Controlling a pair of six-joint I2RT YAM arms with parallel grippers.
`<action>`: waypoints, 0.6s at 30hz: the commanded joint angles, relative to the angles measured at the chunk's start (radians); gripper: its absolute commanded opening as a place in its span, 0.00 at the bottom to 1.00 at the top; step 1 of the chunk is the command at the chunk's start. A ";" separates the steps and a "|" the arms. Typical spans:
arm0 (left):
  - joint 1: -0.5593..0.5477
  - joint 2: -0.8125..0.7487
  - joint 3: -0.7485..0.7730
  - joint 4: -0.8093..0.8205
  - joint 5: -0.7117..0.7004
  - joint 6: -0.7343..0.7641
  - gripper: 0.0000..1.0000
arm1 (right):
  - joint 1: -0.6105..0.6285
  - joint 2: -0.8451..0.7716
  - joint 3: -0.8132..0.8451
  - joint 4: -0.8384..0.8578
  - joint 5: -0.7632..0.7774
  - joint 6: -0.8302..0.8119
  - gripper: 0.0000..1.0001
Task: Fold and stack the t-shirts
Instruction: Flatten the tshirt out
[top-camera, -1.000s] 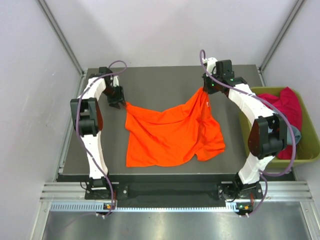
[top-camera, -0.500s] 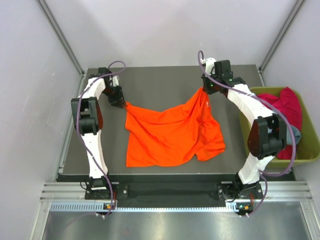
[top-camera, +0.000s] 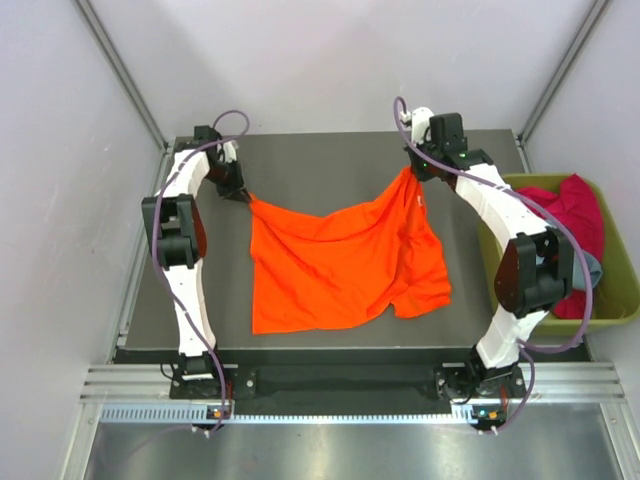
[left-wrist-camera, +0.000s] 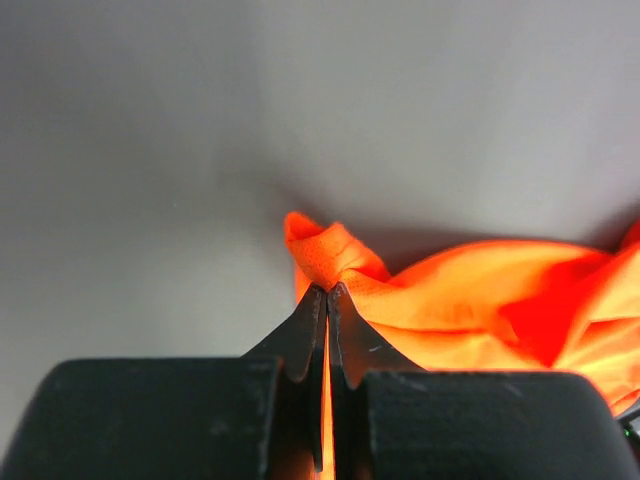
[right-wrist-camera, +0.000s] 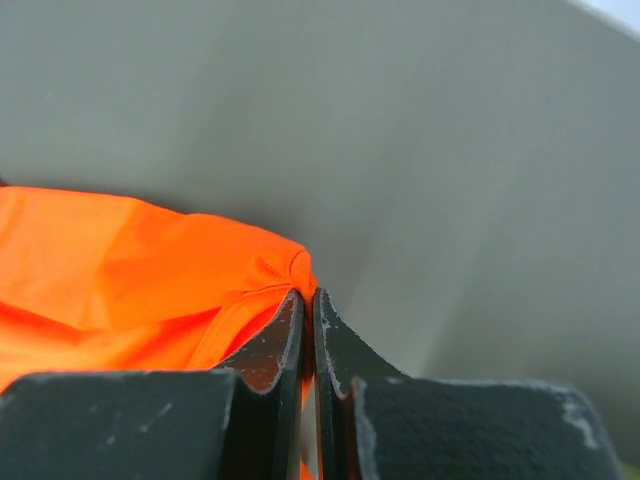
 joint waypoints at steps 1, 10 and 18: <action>0.009 -0.091 0.098 0.030 0.037 0.011 0.00 | 0.008 -0.009 0.106 0.038 0.073 -0.071 0.00; 0.022 -0.267 0.086 0.081 0.115 -0.012 0.00 | 0.048 -0.107 0.205 -0.199 0.107 -0.307 0.00; 0.022 -0.307 -0.012 -0.063 0.235 -0.011 0.00 | 0.156 -0.190 -0.125 -0.422 -0.236 -0.278 0.00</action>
